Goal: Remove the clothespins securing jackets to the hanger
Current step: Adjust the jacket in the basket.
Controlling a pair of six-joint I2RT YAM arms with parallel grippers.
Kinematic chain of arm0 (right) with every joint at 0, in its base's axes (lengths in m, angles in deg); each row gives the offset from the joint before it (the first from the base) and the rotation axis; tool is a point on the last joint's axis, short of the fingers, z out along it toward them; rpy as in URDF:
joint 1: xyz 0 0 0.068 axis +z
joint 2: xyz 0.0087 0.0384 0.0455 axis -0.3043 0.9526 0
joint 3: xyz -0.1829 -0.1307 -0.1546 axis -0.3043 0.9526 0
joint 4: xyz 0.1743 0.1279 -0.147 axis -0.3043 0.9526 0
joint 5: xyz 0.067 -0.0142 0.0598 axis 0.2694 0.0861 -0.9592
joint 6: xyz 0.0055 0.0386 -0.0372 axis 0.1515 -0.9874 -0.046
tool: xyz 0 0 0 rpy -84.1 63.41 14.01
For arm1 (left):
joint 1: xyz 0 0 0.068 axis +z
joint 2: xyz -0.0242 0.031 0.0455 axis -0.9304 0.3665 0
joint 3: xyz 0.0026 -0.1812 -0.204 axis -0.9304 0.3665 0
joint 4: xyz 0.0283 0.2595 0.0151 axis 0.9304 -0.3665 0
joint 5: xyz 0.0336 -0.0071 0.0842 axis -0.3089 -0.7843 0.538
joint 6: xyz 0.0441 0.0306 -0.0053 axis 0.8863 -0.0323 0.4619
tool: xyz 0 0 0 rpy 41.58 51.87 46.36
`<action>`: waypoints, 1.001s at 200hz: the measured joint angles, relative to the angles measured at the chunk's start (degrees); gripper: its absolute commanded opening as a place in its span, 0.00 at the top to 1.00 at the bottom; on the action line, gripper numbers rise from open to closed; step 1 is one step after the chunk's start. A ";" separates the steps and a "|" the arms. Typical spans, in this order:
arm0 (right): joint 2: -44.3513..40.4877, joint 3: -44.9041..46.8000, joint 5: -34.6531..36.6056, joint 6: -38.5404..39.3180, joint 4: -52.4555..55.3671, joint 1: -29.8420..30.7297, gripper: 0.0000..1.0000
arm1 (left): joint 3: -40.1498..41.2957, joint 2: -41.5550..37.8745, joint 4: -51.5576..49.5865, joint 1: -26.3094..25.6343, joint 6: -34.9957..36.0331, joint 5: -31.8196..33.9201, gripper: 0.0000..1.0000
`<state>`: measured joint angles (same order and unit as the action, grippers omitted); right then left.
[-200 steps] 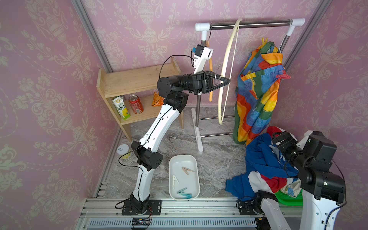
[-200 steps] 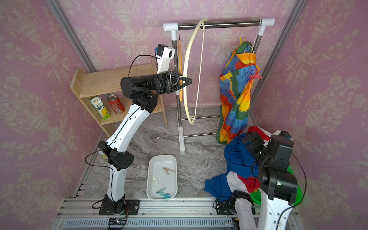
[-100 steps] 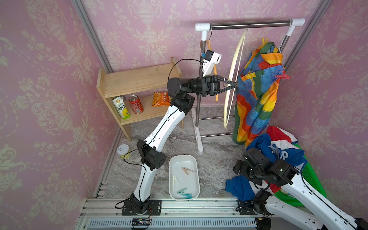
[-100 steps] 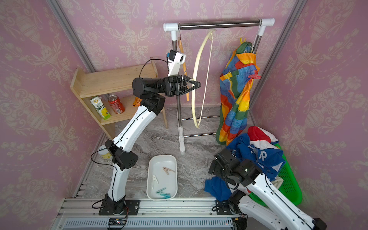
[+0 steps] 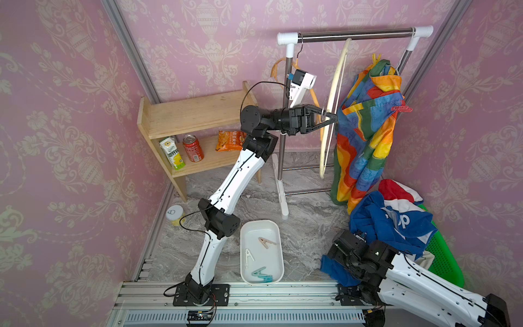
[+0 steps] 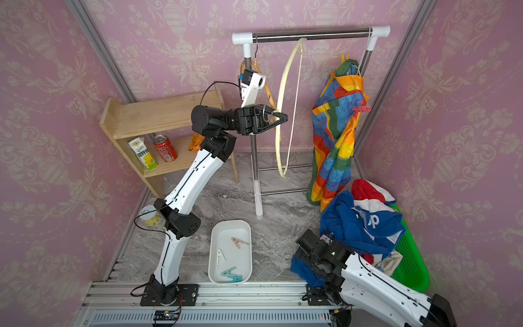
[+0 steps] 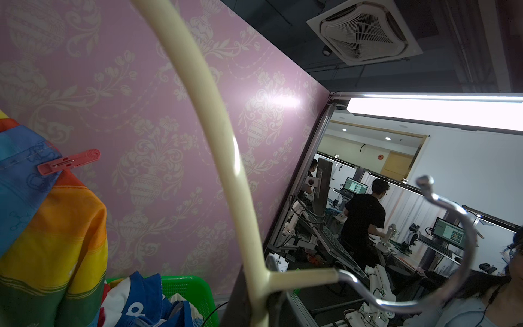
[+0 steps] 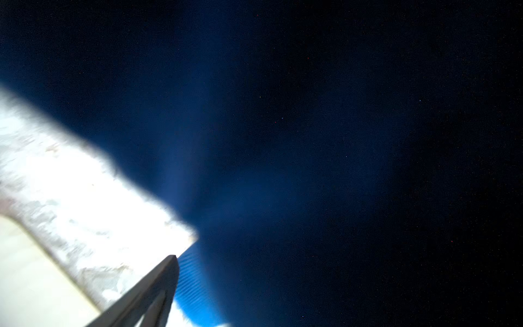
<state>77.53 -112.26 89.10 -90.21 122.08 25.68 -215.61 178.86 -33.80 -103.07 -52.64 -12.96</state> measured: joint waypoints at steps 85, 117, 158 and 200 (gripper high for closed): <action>19.26 -3.63 0.50 10.58 0.59 -8.83 0.16 | -0.11 0.00 -1.51 0.81 0.96 0.00 1.00; 25.29 -5.95 0.50 14.38 -0.31 -8.83 0.36 | -0.11 0.00 -1.25 1.05 0.87 -0.02 1.00; 19.58 -4.85 0.28 15.32 -1.18 -9.20 1.00 | -0.11 0.00 -0.46 1.46 0.68 -0.02 1.00; 7.02 -1.42 -0.09 13.97 -1.27 -12.24 1.00 | -0.11 0.00 -0.15 1.46 0.37 -0.02 1.00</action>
<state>84.55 -113.69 89.01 -76.24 120.81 13.44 -215.72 178.86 -33.95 -101.60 -52.27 -12.98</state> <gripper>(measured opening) 0.042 0.099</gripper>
